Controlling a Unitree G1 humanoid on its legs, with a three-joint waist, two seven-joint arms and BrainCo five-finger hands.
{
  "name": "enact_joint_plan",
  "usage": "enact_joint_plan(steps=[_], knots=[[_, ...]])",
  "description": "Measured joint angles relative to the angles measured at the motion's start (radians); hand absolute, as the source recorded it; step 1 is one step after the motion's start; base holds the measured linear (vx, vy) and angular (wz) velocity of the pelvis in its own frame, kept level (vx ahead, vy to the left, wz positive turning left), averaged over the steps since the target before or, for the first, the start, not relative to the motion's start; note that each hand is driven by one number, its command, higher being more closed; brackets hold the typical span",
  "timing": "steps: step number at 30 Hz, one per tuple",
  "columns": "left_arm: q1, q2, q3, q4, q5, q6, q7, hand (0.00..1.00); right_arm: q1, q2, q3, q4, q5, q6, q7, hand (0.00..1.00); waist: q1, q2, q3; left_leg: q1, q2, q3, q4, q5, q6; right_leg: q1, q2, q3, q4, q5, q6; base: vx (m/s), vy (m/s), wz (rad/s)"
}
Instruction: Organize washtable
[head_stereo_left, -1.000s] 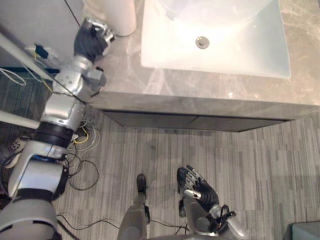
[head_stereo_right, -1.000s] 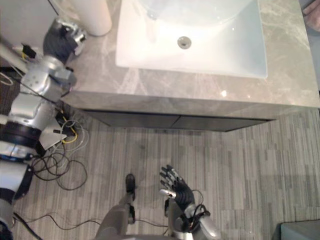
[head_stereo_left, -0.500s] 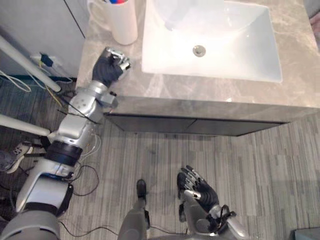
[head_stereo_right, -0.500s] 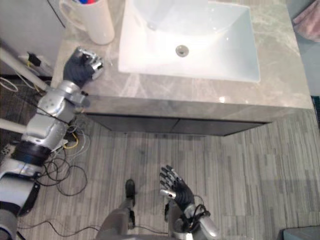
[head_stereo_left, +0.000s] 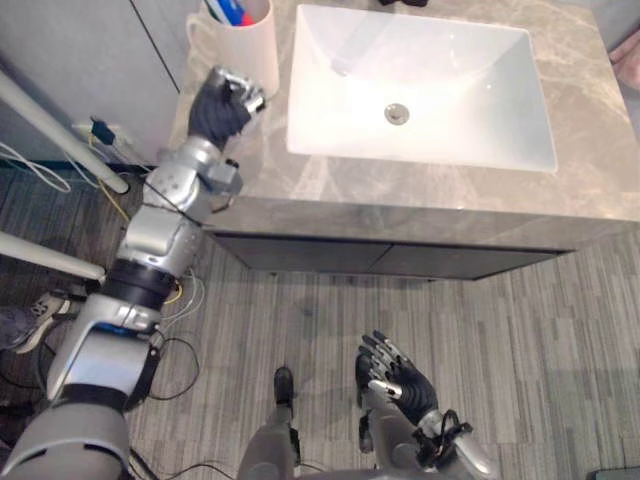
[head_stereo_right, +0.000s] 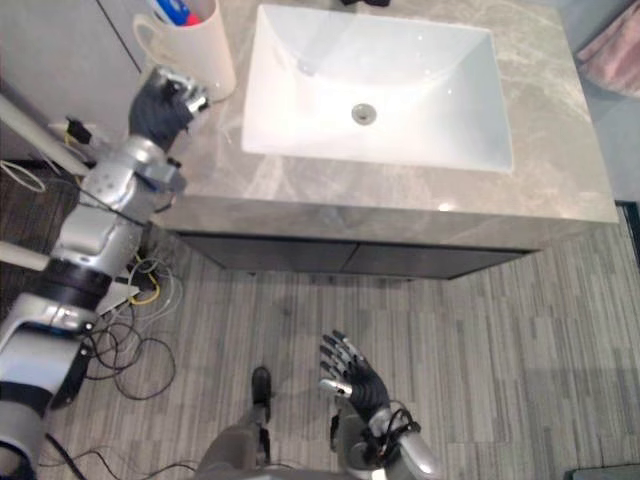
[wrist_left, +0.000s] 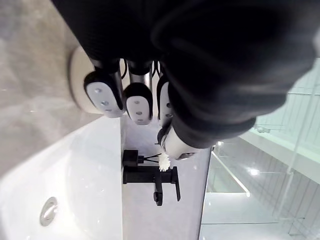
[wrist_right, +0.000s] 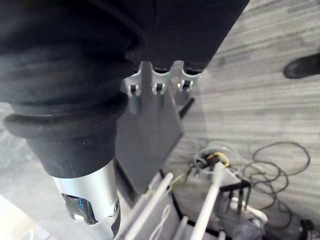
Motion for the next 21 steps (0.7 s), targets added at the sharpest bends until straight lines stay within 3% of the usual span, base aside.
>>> enact_joint_plan(steps=[21], knots=[[-0.109,0.007,-0.041,0.088,0.001,0.0,0.003,1.0,-0.002,0.0,-0.012,-0.001,0.0,-0.005,-0.006,0.0,-0.002,-0.001,0.0,-0.05,-0.003,0.012,0.005,0.0,0.0,-0.052,-0.004,0.012,-0.002,0.007,0.003,0.0,-0.001,-0.01]])
